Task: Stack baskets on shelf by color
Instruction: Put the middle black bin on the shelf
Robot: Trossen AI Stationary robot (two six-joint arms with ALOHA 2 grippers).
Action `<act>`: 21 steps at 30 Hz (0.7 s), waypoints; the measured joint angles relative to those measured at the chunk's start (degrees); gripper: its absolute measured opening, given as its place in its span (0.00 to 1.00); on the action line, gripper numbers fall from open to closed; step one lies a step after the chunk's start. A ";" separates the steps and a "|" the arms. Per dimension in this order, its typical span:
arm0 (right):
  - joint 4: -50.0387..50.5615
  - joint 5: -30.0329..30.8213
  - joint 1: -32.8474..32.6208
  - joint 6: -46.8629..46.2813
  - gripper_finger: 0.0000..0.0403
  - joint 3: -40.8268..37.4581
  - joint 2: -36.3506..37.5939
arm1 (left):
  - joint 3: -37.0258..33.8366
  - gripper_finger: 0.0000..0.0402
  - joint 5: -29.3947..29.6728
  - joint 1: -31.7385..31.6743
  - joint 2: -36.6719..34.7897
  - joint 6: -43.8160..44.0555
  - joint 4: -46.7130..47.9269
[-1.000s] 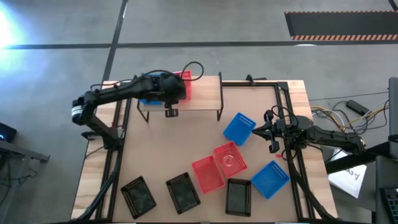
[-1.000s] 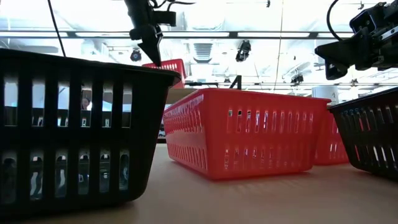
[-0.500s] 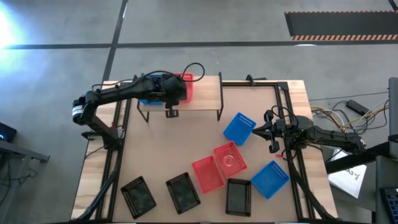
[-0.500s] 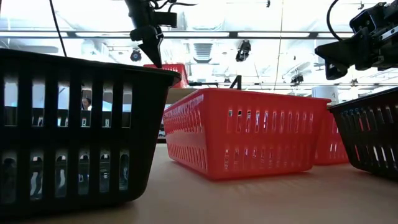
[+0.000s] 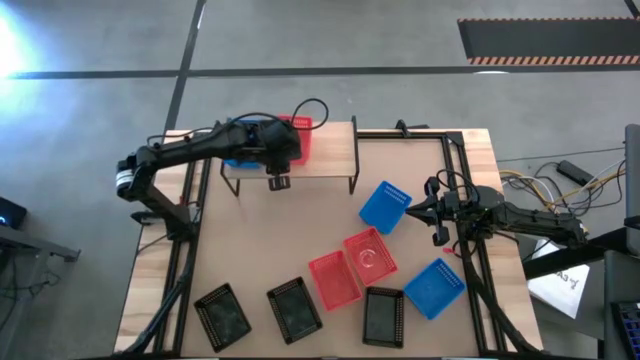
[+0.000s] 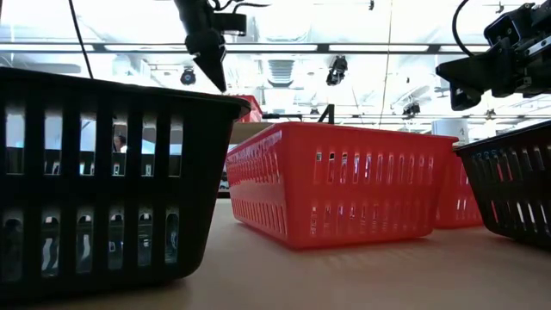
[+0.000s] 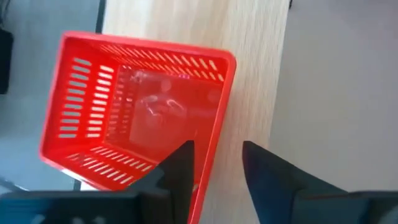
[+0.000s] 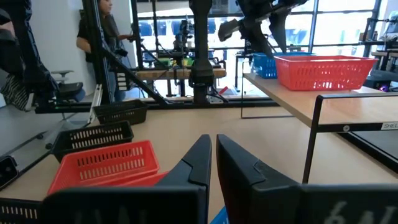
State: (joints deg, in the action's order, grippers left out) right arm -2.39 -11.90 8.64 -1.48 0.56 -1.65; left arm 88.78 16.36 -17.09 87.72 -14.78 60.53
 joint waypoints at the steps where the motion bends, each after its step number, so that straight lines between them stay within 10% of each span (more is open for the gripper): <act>1: 0.00 0.00 0.00 0.00 0.04 0.00 0.00 | 0.45 0.32 -0.06 0.23 -0.17 0.64 0.09; 10: 0.00 0.00 -0.02 0.00 0.04 0.00 0.00 | 0.88 0.40 -2.03 9.09 -3.35 6.55 1.10; 21: 0.00 0.00 -0.02 0.00 0.04 0.00 0.00 | -8.99 0.40 7.05 40.05 -1.81 36.77 -7.40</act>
State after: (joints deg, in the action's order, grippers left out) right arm -2.39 -11.90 8.63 -1.48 0.56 -1.65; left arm 79.79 23.41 22.96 85.92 21.99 53.13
